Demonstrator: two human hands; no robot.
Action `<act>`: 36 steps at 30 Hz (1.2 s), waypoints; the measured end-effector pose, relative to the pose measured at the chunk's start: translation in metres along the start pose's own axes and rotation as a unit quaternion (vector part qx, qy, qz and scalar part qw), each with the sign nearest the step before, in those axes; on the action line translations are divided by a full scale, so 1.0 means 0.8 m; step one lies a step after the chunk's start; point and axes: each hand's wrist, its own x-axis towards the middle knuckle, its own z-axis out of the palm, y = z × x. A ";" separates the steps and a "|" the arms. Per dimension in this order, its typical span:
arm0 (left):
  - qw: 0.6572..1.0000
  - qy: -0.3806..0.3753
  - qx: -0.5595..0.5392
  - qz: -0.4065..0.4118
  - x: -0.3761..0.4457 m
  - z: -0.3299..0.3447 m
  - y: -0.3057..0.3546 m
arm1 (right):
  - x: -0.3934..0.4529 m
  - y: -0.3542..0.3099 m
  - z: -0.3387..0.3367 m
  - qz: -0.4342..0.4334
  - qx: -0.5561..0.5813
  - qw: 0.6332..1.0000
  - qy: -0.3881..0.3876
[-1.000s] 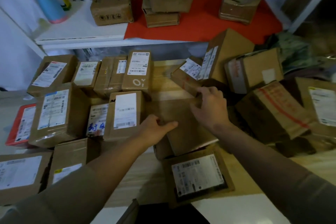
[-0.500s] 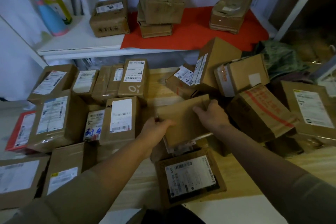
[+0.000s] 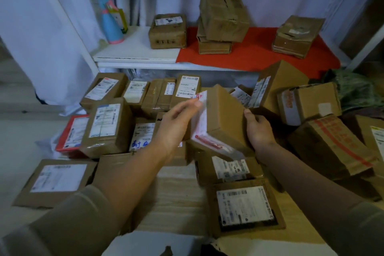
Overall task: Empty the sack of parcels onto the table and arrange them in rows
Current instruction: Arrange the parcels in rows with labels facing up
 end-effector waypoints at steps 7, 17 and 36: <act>0.978 -0.035 0.202 0.036 -0.024 -0.059 0.013 | -0.065 -0.029 0.024 -0.034 -0.058 0.988 -0.141; 0.988 0.050 0.137 -0.053 -0.069 -0.122 -0.013 | -0.119 -0.009 0.024 -0.048 -0.122 0.916 -0.379; 0.972 -0.012 0.194 0.133 -0.132 -0.158 -0.076 | -0.169 -0.013 0.073 0.105 0.086 0.980 -0.148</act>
